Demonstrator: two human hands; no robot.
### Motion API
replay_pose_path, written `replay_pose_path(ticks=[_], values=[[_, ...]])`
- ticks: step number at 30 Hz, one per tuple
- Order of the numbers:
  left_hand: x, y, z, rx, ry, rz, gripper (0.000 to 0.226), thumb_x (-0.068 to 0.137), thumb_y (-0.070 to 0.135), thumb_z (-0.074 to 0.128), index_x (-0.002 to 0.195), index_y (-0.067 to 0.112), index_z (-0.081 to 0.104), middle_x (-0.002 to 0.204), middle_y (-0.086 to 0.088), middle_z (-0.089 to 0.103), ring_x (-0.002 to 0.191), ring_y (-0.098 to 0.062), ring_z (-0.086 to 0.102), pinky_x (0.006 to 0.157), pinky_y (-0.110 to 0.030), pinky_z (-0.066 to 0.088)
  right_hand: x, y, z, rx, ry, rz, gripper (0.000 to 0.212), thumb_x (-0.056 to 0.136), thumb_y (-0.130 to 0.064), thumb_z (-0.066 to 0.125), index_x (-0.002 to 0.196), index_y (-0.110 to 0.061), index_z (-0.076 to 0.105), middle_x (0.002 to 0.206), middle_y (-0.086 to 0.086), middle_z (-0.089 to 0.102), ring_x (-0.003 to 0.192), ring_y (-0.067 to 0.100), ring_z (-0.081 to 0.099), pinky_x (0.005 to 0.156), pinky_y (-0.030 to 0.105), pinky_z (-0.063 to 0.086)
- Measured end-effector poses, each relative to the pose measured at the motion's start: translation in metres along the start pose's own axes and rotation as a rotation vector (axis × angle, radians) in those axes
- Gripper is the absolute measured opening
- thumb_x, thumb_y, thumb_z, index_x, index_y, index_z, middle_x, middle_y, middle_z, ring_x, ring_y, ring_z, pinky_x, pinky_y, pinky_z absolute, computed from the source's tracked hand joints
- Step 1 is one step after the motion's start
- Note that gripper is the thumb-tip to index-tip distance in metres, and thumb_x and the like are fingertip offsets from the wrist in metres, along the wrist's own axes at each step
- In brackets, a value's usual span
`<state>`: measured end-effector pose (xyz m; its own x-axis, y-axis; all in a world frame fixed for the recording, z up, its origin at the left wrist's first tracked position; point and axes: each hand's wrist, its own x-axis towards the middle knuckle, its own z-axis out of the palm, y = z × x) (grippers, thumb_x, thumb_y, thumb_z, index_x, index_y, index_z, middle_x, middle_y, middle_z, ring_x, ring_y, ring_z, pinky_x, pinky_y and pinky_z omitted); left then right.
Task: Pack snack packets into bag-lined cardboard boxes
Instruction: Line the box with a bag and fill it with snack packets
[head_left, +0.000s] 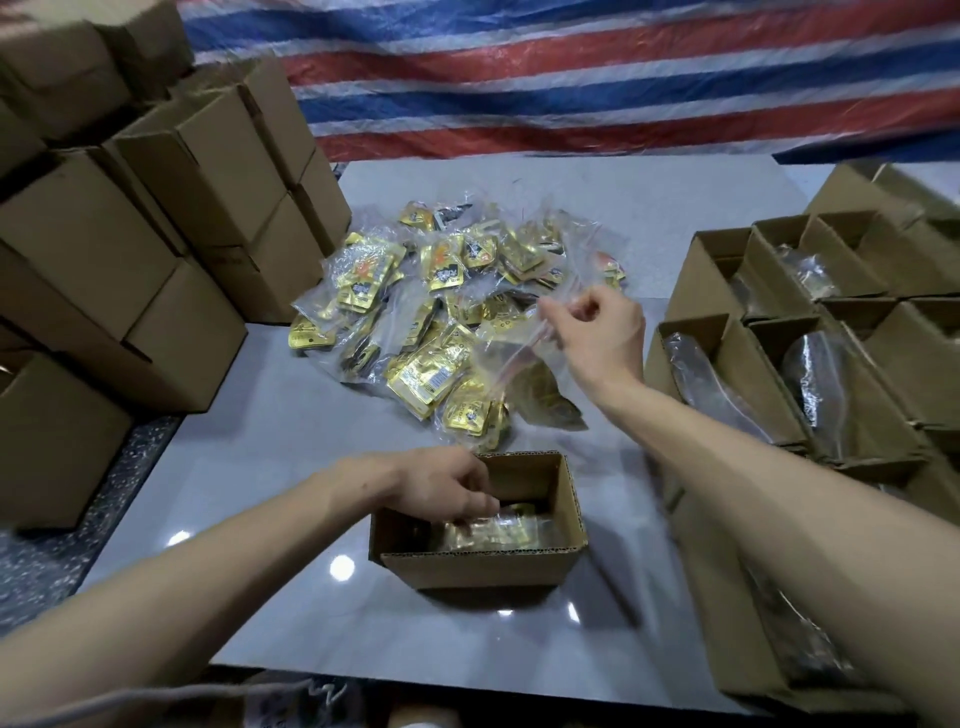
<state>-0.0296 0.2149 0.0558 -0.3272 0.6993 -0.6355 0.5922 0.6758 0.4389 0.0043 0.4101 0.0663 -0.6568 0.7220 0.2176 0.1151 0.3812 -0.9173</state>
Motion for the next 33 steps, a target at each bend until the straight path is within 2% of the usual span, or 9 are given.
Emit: replay_pose_path(ticks=[3,8,13,17,19,22,26,30,33], values=[[-0.012,0.003,-0.007,-0.055,0.054,0.004,0.031,0.101,0.038,0.058,0.08,0.017,0.066,0.073,0.007,0.065,0.068,-0.007,0.06,0.062,-0.011,0.043,-0.004,-0.024,-0.004,0.065,0.014,-0.09,0.043,0.086,-0.027,0.079,0.061,-0.015,0.045,0.052,-0.003,0.058,0.064,0.03,0.068,0.064,0.053,0.055],[-0.023,0.004,-0.014,0.016,0.361,-0.056,0.042,0.095,0.048,0.062,0.066,0.019,0.05,0.063,0.002,0.058,0.062,-0.016,0.053,0.063,-0.032,0.044,-0.012,-0.055,-0.012,0.052,0.019,-0.237,0.048,0.085,-0.031,0.079,0.062,-0.018,0.039,0.058,0.011,0.052,0.065,0.037,0.066,0.06,0.055,0.048],[-0.034,0.007,-0.012,-0.026,0.886,-0.018,0.049,0.081,0.057,0.071,0.079,0.024,0.035,0.071,0.007,0.048,0.062,-0.016,0.042,0.053,-0.034,0.03,-0.023,-0.076,-0.017,0.116,0.022,-0.292,0.045,0.085,-0.026,0.08,0.064,-0.008,0.044,0.057,0.009,0.048,0.064,0.039,0.067,0.06,0.054,0.047],[-0.04,0.012,-0.013,-0.117,1.065,0.089,0.058,0.078,0.064,0.07,0.11,0.025,0.041,0.103,0.01,0.05,0.08,-0.012,0.052,0.062,-0.032,0.043,-0.034,-0.092,-0.018,0.146,0.034,-0.358,0.047,0.086,-0.024,0.079,0.067,0.004,0.046,0.06,0.019,0.053,0.06,0.026,0.069,0.055,0.049,0.046],[-0.046,0.014,-0.019,-0.114,1.149,0.182,0.039,0.09,0.059,0.058,0.105,0.025,0.05,0.101,0.011,0.054,0.084,-0.012,0.054,0.067,-0.037,0.05,-0.039,-0.1,-0.018,0.192,0.028,-0.389,0.049,0.086,-0.024,0.079,0.069,0.007,0.046,0.059,0.02,0.054,0.055,0.011,0.069,0.052,0.047,0.047],[-0.053,0.01,-0.029,-0.182,1.212,0.282,0.035,0.104,0.037,0.047,0.087,0.01,0.061,0.082,-0.002,0.06,0.076,-0.021,0.056,0.067,-0.047,0.05,-0.042,-0.111,-0.02,0.274,-0.01,-0.39,0.048,0.087,-0.026,0.078,0.073,0.01,0.049,0.066,0.024,0.061,0.055,0.012,0.07,0.052,0.048,0.051],[-0.072,0.006,-0.043,-0.344,1.302,0.362,0.031,0.105,0.022,0.05,0.075,0.016,0.051,0.064,0.001,0.047,0.058,-0.004,0.041,0.054,-0.026,0.036,-0.043,-0.115,-0.027,0.371,-0.031,-0.325,0.046,0.087,-0.023,0.079,0.073,0.009,0.049,0.07,0.029,0.063,0.051,0.02,0.068,0.045,0.039,0.047],[-0.093,0.006,-0.05,-0.539,1.26,0.459,0.024,0.105,0.03,0.049,0.091,0.013,0.057,0.088,-0.008,0.074,0.081,-0.02,0.072,0.068,-0.038,0.058,-0.05,-0.113,-0.033,0.399,-0.086,-0.302,0.043,0.088,-0.025,0.077,0.078,0.01,0.053,0.069,0.022,0.068,0.048,0.018,0.066,0.046,0.027,0.045],[-0.1,0.011,-0.047,-0.654,1.188,0.522,0.04,0.104,0.034,0.045,0.106,-0.005,0.052,0.081,-0.012,0.073,0.072,-0.027,0.075,0.06,-0.038,0.062,-0.056,-0.111,-0.034,0.403,-0.119,-0.267,0.049,0.089,-0.028,0.075,0.086,0.016,0.054,0.068,0.01,0.071,0.046,0.023,0.065,0.043,0.033,0.046]])
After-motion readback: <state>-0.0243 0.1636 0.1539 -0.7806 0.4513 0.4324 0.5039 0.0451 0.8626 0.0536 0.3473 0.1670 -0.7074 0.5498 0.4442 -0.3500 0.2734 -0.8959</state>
